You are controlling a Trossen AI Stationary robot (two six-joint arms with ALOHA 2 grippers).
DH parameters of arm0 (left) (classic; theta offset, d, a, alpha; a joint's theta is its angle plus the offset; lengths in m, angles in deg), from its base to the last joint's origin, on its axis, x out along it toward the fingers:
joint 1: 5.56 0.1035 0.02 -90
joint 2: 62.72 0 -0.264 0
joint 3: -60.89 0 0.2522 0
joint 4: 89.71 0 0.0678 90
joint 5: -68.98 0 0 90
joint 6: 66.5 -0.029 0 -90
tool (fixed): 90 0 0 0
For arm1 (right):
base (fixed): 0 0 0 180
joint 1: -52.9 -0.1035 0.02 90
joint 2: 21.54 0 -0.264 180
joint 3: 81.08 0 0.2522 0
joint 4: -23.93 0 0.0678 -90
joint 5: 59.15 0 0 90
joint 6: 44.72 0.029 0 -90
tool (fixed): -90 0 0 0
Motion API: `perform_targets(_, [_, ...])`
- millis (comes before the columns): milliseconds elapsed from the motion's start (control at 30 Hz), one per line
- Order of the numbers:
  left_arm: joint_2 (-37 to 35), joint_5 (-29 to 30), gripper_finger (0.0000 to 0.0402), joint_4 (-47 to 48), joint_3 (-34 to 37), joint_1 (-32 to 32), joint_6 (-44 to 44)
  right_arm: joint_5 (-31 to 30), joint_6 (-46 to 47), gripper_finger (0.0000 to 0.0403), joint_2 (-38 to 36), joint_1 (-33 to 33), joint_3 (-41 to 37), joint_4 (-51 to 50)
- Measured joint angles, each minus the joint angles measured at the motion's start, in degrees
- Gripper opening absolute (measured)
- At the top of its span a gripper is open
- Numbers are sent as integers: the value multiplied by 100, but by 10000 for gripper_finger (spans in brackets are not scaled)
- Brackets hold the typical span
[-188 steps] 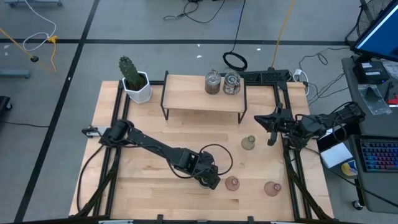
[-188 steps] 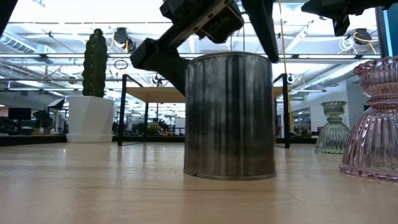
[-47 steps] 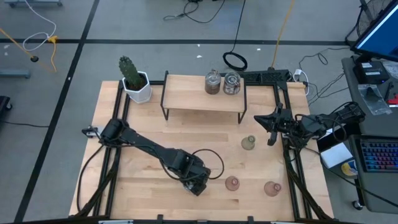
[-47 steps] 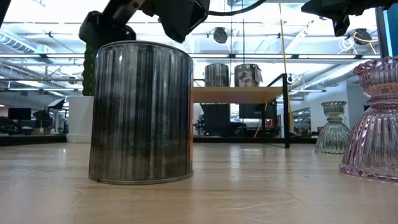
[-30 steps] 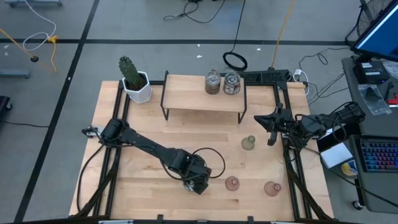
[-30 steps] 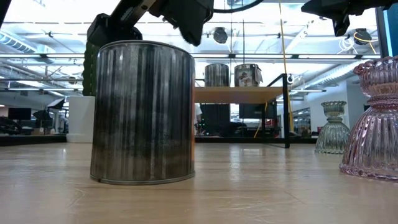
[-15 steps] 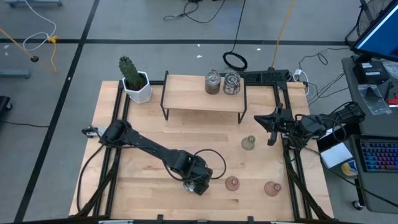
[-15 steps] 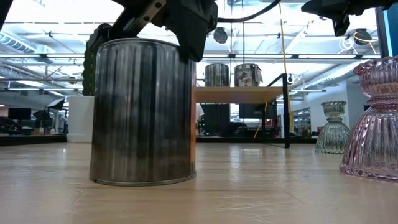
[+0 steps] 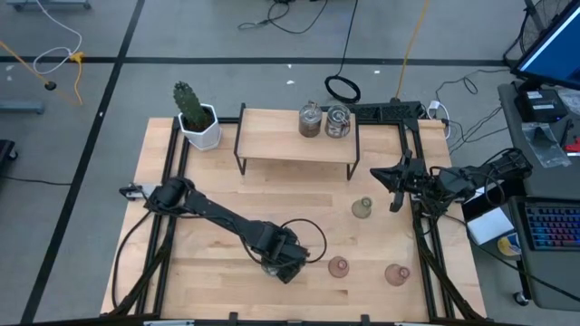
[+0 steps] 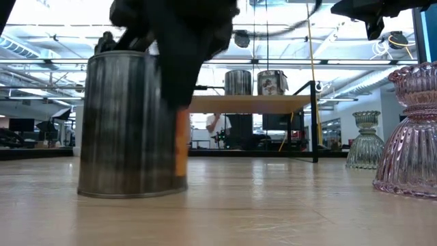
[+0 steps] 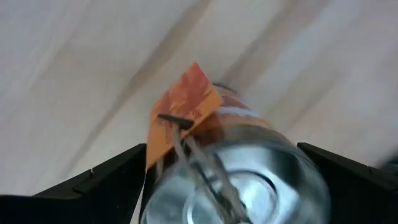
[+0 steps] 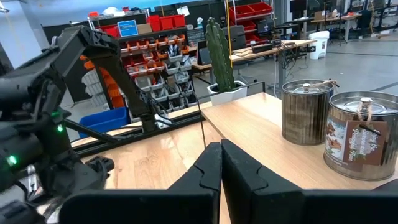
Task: Pick & Place candle stick holders
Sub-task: Put the silver scented candle on the shelf
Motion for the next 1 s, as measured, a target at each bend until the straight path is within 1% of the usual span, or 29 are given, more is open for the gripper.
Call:
perform_targets(100, [88,-17,399,122,18,9,-5,0,-1,0,2,-1,0,0])
perform_targets(233, [209,-170,399,94,-1,42,13,1,-1,0,2,0,0,-2])
perform_targets(333, [214,-168,398,71,7,62,44,0,0,0,2,-1,0,0])
perform_targets(400, [198,-170,390,60,2,75,41,1,-1,0,1,-1,0,0])
perform_targets(533, [191,-172,355,42,-4,76,-1,-1,-2,0,1,1,0,0])
perform_targets(800, [190,-257,355,43,-4,97,52,0,0,0,2,1,0,0])
perform_targets(1000, [190,-211,355,44,-4,136,135,0,0,0,1,0,0,0])
